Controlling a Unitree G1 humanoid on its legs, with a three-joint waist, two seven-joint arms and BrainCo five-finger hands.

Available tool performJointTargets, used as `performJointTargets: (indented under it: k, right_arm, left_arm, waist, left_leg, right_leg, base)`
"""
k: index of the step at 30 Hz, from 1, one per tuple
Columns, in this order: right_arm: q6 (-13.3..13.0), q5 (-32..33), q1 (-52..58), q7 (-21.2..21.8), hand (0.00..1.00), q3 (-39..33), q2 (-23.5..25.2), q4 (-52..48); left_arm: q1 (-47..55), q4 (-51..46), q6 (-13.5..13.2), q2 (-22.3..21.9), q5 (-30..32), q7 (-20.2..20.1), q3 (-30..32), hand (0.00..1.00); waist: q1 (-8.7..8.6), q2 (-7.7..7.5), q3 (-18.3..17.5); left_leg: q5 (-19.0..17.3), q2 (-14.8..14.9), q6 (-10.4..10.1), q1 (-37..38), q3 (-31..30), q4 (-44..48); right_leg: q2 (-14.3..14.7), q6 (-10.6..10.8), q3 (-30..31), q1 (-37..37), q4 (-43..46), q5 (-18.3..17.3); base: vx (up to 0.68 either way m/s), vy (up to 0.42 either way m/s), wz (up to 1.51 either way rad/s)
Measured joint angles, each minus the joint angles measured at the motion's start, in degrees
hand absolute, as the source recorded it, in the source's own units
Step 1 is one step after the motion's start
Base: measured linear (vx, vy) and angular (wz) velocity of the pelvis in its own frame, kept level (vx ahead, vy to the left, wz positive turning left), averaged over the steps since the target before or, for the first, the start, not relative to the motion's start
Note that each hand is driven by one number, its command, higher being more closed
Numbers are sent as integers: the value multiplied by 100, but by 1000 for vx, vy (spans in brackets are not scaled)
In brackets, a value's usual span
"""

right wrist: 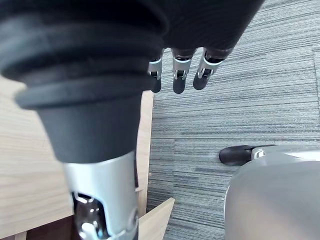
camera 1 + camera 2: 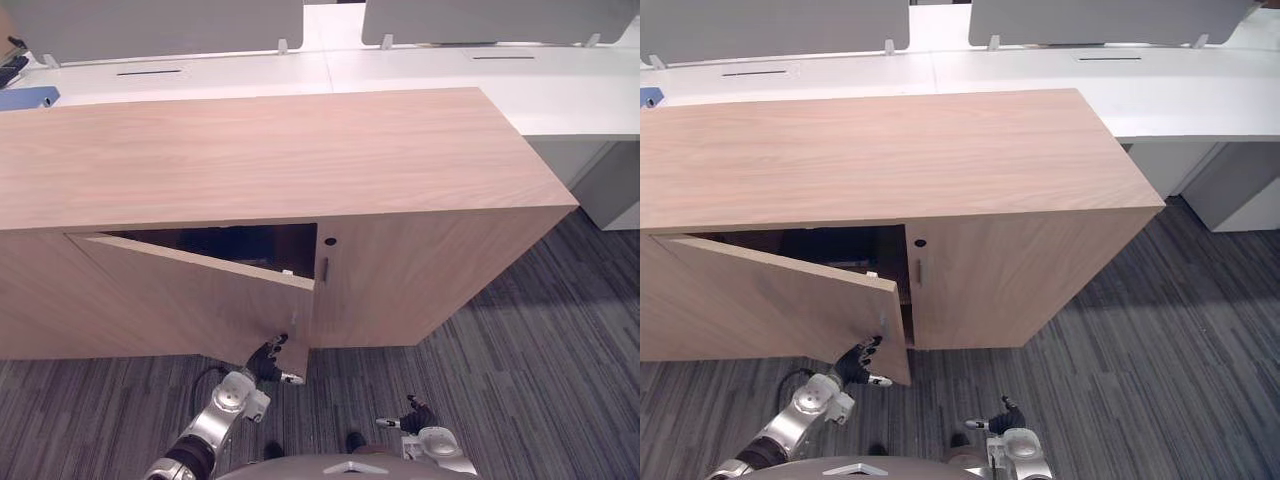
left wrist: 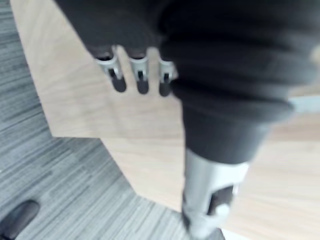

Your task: Walk over to the cabinet, pick up the folder, carry it to the office cabinet, place the folder inside the office cabinet, then close the office cabinet door

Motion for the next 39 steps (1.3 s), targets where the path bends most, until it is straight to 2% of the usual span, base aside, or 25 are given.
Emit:
performJointTargets:
  k: [7, 14, 21, 32, 39]
  right_arm:
    - [8, 6, -48, -2, 0, -5, -8, 95]
    - [6, 39, -51, -5, 0, -30, 7, 314]
    - [7, 125, -70, -7, 0, -121, 77, 542]
    - [6, 125, -174, -7, 0, -280, 89, 673]
    - [11, 126, -221, -5, 0, -351, 96, 765]
  left_arm:
    - [-23, -2, -2, 0, -146, 45, 25, 0]
    - [383, 69, -49, 8, -157, 199, 954, 0]
    - [756, 959, 18, 68, -88, 365, 1837, 0]
    - [893, 1602, 117, 10, 145, 694, 2572, 0]
    - [950, 1838, 188, -67, 378, 694, 2915, 0]
  waist:
    - [1, -1, -2]
    - [51, -110, -74]
    - [194, -215, -139]
    - [303, -232, -98]
    - [318, -276, -58]
  left_leg:
    - [-1, 0, -3, 4, -39, -1]
    - [11, -15, 10, 18, -234, -2]
    - [15, -46, 12, 16, -466, -2]
    - [15, -53, 10, 8, -545, -3]
    - [7, -59, 0, 15, -597, -3]
  right_leg:
    - [7, -1, -51, 29, -17, 0]
    - [-40, -4, -307, 160, -44, -40]
    - [-67, 7, -574, 308, -96, -96]
    - [-72, 1, -669, 372, -102, -124]
    - [-80, -20, -748, 388, -88, -154]
  base:
    - [-21, -42, 3]
    - [-29, -40, 17]
    - [-3, -40, 18]
    - [-18, -33, 5]
    - [-29, -33, 5]
